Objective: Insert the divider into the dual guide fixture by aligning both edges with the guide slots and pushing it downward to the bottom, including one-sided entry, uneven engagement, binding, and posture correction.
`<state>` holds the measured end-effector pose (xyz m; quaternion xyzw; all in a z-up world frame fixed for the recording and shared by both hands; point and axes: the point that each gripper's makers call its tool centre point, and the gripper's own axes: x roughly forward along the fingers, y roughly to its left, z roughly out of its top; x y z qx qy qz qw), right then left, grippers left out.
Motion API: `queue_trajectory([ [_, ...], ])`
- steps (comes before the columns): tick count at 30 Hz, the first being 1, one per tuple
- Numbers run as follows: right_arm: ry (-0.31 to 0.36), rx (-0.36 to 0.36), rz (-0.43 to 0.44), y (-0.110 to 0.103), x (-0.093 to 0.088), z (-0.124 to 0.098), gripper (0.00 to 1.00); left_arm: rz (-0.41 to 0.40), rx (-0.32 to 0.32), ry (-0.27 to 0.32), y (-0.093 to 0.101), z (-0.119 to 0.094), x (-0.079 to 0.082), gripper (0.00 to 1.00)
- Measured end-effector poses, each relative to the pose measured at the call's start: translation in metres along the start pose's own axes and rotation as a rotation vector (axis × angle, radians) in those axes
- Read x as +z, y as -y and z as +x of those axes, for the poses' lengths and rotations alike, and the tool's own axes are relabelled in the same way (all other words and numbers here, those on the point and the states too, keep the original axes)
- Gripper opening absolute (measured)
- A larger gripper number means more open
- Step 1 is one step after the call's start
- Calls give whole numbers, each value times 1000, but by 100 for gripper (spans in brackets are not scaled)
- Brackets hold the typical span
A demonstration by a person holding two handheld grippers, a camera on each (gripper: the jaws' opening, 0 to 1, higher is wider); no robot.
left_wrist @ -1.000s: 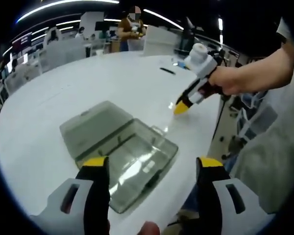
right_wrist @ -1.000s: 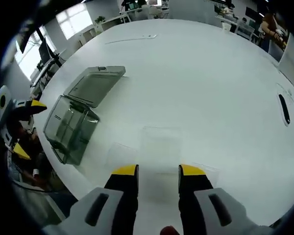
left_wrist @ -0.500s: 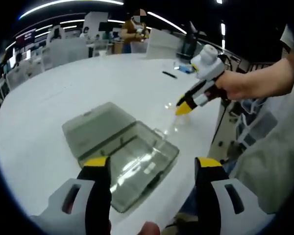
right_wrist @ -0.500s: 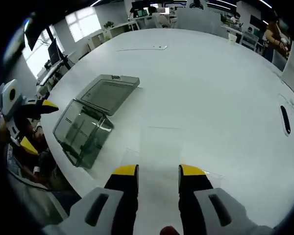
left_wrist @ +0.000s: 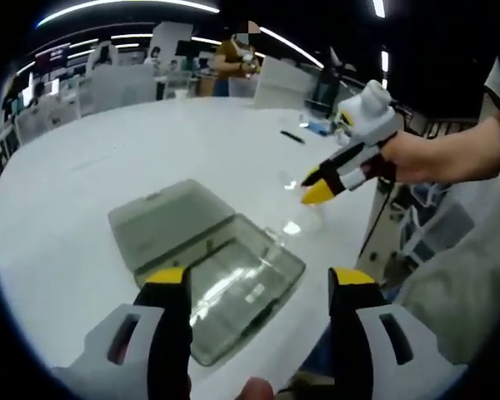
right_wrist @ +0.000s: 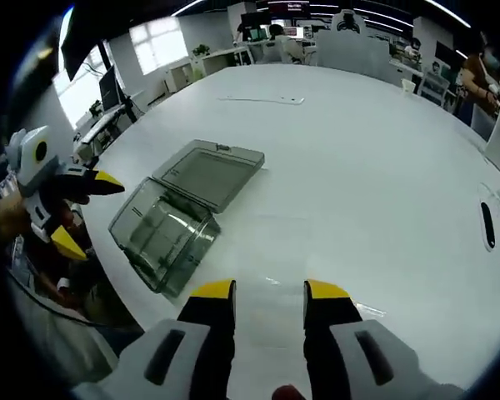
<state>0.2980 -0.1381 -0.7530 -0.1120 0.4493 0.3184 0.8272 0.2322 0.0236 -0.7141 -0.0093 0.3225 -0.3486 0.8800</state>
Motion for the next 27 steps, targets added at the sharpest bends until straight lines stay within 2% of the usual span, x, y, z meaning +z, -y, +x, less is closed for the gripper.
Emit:
queue_trajectory([
  [27, 84, 59, -80, -41, 24, -16, 27, -95, -10, 69, 4, -6, 7, 55],
])
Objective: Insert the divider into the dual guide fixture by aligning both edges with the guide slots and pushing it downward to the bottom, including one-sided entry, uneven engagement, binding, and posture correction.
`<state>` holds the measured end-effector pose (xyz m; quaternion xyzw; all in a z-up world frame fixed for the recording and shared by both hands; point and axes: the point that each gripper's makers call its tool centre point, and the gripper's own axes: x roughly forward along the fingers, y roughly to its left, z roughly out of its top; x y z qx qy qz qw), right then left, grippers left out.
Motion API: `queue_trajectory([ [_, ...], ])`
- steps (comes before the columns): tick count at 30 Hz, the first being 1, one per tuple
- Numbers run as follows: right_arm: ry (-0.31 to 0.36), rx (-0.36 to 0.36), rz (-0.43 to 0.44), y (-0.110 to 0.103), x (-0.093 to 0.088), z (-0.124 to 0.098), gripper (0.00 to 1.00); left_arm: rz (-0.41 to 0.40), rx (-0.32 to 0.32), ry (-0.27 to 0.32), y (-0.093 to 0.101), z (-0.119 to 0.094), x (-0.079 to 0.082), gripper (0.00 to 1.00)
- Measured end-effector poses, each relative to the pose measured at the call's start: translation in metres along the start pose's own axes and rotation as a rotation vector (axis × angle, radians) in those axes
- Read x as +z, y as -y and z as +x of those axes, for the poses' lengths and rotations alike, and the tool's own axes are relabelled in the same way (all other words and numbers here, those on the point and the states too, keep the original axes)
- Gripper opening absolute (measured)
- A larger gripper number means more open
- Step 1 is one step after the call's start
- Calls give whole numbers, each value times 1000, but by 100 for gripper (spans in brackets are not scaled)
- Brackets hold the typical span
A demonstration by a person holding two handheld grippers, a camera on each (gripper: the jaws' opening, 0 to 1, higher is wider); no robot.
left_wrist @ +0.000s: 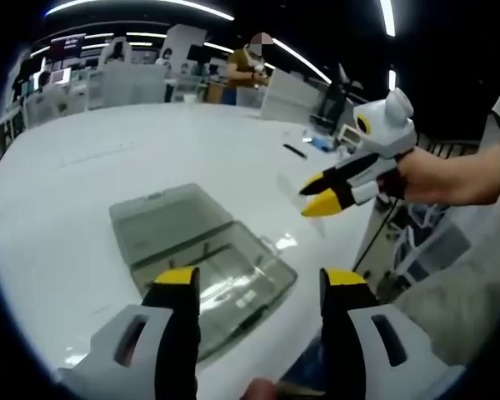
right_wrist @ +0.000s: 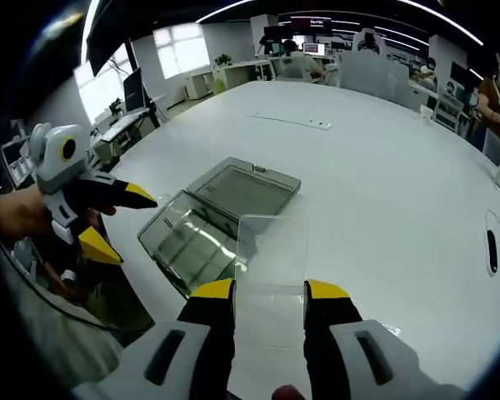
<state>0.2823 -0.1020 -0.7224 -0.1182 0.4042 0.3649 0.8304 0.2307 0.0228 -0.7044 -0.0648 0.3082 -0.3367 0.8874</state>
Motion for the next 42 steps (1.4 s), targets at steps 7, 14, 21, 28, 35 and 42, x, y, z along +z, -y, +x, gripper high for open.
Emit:
queue_trajectory([
  [7, 13, 13, -27, -10, 6, -2, 27, -18, 1, 10, 0, -2, 0, 52],
  [14, 29, 27, -49, -19, 14, -4, 27, -39, 7, 33, -1, -4, 3, 49],
  [21, 44, 42, -73, -28, 23, -5, 27, -47, 10, 47, -2, -6, 6, 48],
  [28, 57, 51, -108, -37, 29, -8, 27, -63, 11, 63, -2, -9, 8, 46],
  [35, 72, 66, -133, -45, 37, -11, 27, -83, 25, 98, -5, -11, 17, 44],
  [42, 85, 81, -149, -54, 44, -14, 27, -109, 25, 123, -7, -13, 21, 41],
])
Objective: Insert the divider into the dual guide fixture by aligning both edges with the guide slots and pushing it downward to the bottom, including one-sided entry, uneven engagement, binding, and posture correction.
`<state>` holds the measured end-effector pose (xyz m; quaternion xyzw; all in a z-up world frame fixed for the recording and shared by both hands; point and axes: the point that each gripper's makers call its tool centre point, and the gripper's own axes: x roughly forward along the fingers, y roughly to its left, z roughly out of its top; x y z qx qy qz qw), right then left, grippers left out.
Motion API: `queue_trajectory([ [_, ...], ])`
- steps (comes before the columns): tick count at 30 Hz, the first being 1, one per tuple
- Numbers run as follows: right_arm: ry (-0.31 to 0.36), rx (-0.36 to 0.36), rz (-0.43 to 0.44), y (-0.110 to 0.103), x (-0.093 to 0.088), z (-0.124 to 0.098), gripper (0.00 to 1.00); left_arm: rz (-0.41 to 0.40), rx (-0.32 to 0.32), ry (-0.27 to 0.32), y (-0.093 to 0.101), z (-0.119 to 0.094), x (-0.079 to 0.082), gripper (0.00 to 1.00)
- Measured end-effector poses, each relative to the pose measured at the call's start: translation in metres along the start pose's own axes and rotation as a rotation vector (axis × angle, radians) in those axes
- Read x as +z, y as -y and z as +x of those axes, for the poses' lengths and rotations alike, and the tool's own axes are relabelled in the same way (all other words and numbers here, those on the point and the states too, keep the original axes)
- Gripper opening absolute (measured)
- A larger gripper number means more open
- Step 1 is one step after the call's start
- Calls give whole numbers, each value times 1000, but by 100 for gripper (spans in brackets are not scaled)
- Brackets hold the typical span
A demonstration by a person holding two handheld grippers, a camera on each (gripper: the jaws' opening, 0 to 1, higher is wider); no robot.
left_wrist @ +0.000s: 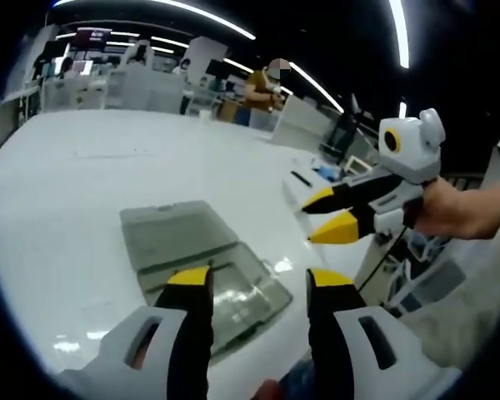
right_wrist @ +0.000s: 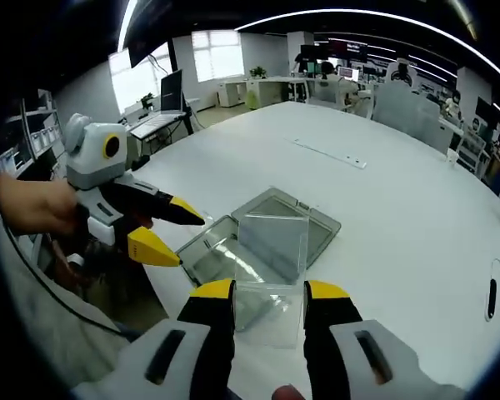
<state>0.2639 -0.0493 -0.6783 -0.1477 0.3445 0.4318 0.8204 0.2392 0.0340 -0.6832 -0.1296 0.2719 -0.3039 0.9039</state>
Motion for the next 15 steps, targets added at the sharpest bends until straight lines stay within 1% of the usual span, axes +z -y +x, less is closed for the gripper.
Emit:
queue_trajectory([
  [5, 10, 8, -18, -5, 5, -2, 27, -32, -5, 17, 0, 0, 2, 38],
  [15, 35, 24, -48, -14, 14, -4, 27, -40, -16, 40, 5, 1, 8, 36],
])
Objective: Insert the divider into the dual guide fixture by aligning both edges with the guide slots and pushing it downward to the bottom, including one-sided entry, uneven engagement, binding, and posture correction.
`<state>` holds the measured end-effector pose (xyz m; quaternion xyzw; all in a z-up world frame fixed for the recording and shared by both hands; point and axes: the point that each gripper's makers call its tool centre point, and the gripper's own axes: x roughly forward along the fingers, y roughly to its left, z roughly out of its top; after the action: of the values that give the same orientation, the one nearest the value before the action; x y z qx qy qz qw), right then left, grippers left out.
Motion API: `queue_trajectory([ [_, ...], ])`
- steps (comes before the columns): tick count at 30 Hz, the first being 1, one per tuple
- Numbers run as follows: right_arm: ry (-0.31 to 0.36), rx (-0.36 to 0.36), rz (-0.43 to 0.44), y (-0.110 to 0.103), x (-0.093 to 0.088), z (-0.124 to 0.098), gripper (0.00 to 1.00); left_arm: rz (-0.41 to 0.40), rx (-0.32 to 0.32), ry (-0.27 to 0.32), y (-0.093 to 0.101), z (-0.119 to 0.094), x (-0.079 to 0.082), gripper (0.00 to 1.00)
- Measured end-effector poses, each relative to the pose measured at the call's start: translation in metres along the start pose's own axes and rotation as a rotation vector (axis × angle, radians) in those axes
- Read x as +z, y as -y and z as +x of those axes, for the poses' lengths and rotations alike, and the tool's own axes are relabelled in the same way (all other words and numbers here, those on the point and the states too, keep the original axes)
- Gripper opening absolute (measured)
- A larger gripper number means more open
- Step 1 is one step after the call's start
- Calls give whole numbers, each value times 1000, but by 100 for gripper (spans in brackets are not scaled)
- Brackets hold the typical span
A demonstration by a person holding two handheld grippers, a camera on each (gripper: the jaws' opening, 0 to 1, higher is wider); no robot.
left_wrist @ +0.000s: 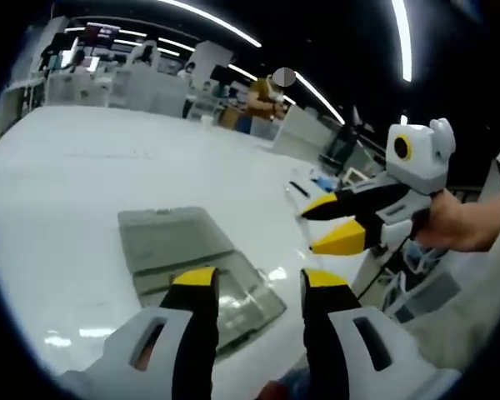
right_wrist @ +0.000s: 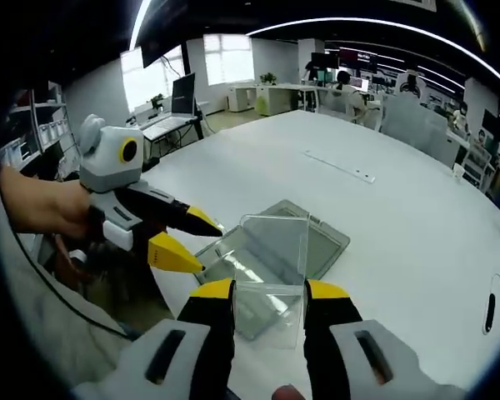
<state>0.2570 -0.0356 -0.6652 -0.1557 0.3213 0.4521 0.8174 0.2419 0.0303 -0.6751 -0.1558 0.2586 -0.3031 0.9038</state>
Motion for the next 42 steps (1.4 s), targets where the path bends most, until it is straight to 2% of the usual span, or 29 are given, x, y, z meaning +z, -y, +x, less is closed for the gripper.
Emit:
queue_trajectory([
  [20, 46, 24, -39, -13, 13, 0, 27, -45, -31, 72, 11, 0, 22, 33],
  [28, 56, 32, -42, -16, 17, 1, 27, -68, -38, 89, 12, 0, 25, 31],
  [35, 61, 33, -46, -18, 19, 1, 27, -106, -39, 117, 12, -1, 30, 27],
  [38, 63, 35, -45, -18, 20, 1, 27, -146, -40, 149, 11, -2, 36, 24],
  [42, 69, 37, -41, -19, 21, 1, 27, -153, -39, 151, 11, -1, 36, 23],
])
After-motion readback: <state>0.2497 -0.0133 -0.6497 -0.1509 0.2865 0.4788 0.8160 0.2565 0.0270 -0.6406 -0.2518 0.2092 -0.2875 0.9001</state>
